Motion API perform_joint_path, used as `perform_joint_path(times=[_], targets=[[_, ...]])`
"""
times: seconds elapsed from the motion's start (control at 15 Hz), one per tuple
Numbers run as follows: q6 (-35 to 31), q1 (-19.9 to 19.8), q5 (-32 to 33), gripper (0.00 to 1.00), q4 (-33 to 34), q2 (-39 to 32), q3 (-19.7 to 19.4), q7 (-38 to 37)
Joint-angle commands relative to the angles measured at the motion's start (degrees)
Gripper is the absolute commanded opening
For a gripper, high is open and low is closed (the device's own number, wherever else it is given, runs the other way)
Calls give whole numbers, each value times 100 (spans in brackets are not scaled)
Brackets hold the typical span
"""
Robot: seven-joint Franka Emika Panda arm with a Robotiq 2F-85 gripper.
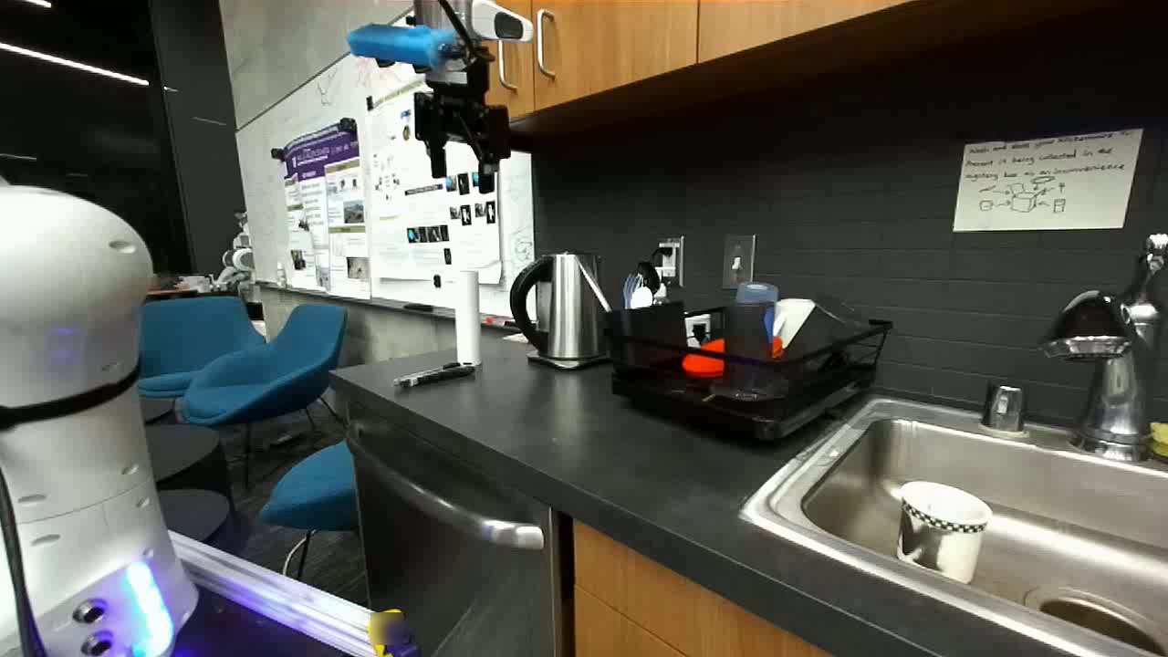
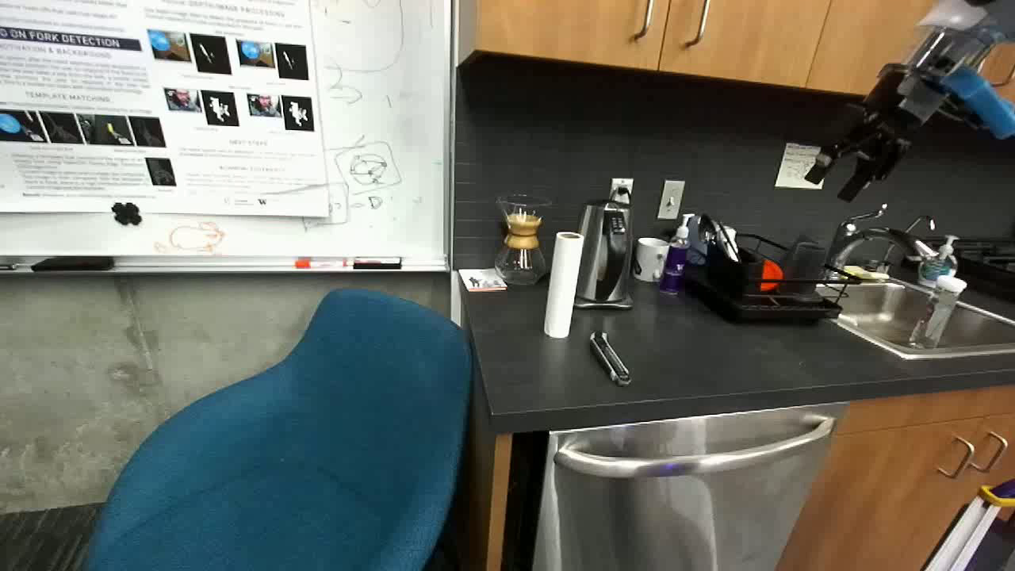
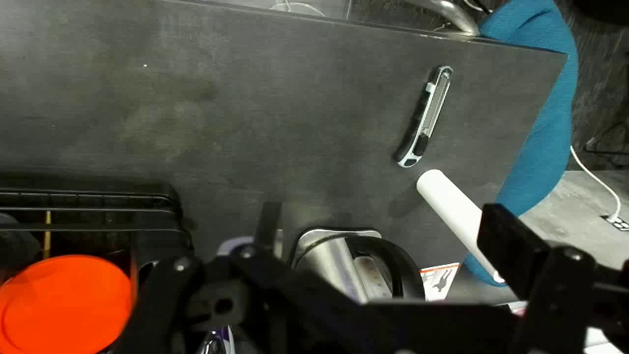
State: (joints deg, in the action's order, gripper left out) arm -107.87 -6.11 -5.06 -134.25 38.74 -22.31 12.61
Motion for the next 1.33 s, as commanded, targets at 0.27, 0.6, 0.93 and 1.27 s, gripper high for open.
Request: perform_joint_path(times=[0.27,0.6,0.93,1.27], targets=[[18,-166,-103,100,18,-48,118,92],[-47,-125,-109,100,-8,-86,183,125],[-482,-33,-26,100,8,-233,382,312],[-1120,109,93,100,155,-569,457,890]])
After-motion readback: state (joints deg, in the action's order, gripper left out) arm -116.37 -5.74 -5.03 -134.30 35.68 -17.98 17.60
